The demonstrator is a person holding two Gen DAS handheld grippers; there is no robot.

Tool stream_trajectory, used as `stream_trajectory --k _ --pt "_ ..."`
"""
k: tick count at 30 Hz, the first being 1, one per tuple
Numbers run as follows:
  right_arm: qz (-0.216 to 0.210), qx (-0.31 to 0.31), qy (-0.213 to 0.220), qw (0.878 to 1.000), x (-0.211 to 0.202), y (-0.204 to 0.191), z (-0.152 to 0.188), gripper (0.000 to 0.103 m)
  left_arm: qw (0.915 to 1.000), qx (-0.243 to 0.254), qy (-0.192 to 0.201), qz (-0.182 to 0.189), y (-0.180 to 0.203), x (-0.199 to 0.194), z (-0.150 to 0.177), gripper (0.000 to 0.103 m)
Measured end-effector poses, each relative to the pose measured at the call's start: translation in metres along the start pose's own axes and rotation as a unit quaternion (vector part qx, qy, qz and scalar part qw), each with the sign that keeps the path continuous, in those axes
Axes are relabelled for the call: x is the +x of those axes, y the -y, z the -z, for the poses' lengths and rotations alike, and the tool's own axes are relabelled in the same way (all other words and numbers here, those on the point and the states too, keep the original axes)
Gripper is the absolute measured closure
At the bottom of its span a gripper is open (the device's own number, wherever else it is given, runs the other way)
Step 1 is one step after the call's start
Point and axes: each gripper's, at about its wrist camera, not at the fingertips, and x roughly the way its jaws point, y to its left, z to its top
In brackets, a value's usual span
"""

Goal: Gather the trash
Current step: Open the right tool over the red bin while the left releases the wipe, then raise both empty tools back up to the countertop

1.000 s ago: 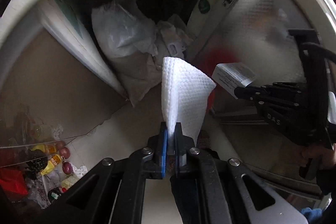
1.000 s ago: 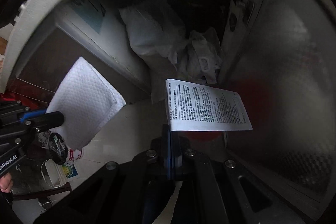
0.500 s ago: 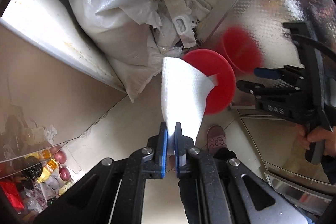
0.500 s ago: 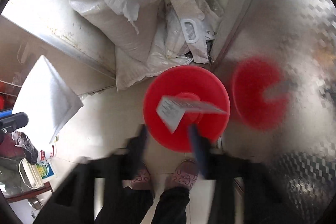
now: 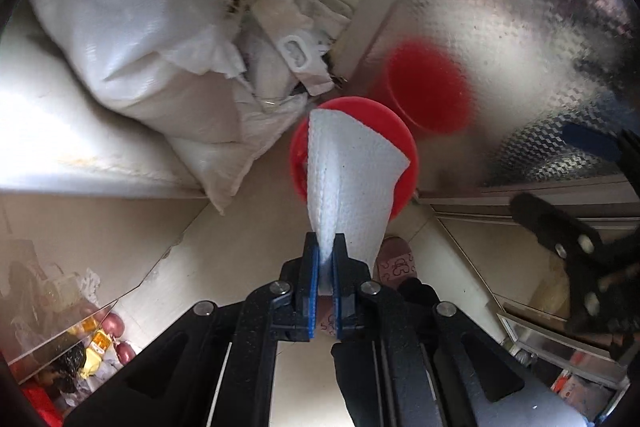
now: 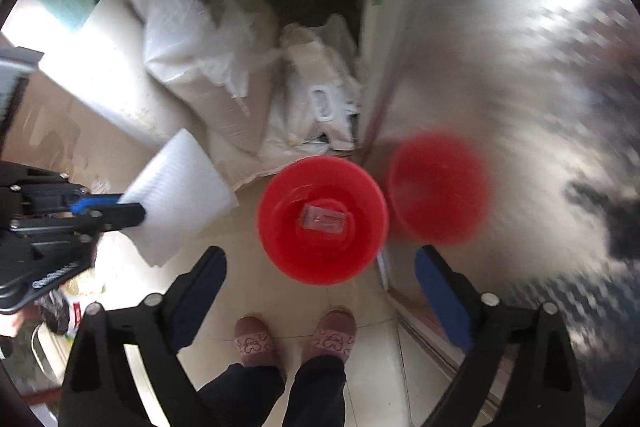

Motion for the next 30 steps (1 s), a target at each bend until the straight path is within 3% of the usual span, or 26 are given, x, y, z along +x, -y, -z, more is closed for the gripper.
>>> stream_trajectory --k 6,13,15,17,19,25,30 --pt "-0.002 0.048 -0.027 0.998 0.014 0.011 0.010 0.006 0.9994 0.034 -0.007 0.002 0.020 0.023 -0.014 0.098" --pt "0.014 0.074 -0.028 0.997 0.017 0.030 0.012 0.006 0.9978 0.065 -0.014 -0.003 0.040 0.037 -0.027 0.098" --pt "0.011 0.082 -0.034 0.996 0.018 0.035 0.012 0.006 0.9974 0.071 -0.007 -0.003 0.045 0.035 -0.030 0.088" --pt "0.010 0.090 -0.032 0.995 0.018 0.041 0.013 0.006 0.9972 0.075 0.006 0.000 0.047 0.031 -0.034 0.066" --pt "0.010 0.093 -0.030 0.995 0.017 0.044 0.013 0.006 0.9965 0.083 0.008 0.005 0.050 0.031 -0.038 0.059" --pt "0.000 0.093 -0.024 0.995 0.013 0.047 0.014 0.006 0.9969 0.078 -0.009 -0.010 0.054 0.025 -0.038 0.057" --pt "-0.012 0.081 -0.017 0.996 -0.001 0.037 0.013 0.006 0.9975 0.066 -0.017 -0.022 0.048 -0.002 -0.020 0.057"
